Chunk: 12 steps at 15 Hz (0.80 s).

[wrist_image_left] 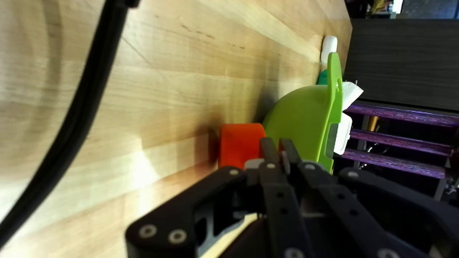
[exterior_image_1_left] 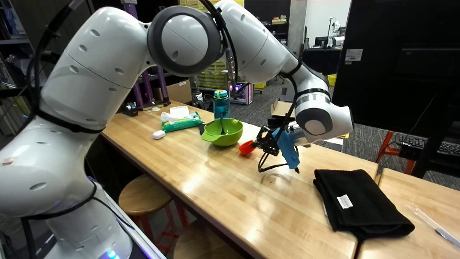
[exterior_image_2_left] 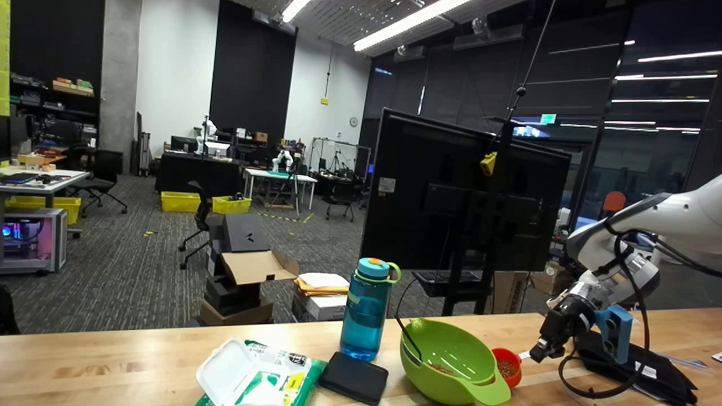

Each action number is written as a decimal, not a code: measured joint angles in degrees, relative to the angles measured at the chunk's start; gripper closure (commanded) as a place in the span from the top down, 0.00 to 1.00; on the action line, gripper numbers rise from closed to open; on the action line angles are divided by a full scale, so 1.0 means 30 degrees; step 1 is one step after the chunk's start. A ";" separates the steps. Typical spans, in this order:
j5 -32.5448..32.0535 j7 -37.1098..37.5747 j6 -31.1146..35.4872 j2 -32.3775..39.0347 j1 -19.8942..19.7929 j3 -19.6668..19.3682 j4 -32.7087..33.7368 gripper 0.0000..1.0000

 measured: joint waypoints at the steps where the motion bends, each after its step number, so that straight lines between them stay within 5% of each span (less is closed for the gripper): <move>1: 0.0000 -0.0001 0.0023 0.0000 0.0011 0.0000 0.0048 0.02; 12: 0.0000 -0.0064 0.0031 -0.0416 0.0267 0.0083 0.0401 0.02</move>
